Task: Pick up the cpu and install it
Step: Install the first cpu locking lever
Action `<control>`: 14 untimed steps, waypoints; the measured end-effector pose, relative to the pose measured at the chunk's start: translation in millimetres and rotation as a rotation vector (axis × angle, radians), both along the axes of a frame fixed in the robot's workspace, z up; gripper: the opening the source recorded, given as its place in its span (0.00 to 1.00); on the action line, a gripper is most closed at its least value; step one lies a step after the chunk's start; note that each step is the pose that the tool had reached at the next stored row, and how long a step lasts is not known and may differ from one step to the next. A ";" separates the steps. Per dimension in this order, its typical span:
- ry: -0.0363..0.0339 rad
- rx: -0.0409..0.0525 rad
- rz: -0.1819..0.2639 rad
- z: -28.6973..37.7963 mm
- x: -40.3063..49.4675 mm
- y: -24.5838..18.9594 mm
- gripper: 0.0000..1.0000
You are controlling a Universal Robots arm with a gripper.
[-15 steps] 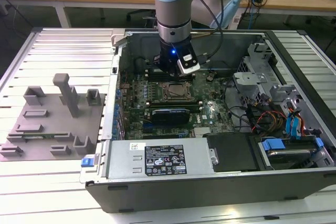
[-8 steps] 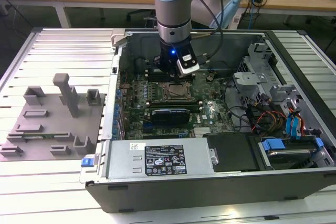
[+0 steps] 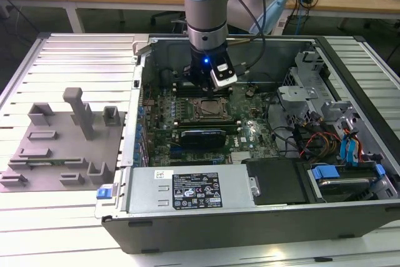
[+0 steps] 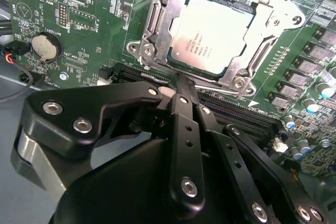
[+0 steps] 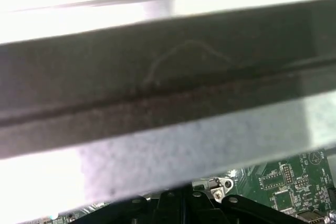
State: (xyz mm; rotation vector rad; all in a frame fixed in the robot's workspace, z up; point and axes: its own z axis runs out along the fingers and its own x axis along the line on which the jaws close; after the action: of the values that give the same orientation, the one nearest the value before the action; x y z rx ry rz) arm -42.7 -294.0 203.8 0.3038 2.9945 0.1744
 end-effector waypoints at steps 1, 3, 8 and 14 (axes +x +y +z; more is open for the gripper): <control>0.0000 0.0000 0.000 0.0 0.1 0.1 0.11; -0.0001 0.0001 -0.001 0.0 0.3 0.4 0.11; 0.0000 -0.0003 -0.003 0.0 1.1 1.8 0.11; -0.0001 -0.0010 -0.005 0.0 2.5 3.9 0.11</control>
State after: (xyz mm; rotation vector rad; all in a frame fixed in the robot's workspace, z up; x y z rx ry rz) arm -40.2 -290.1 203.8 0.3118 2.9933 0.1724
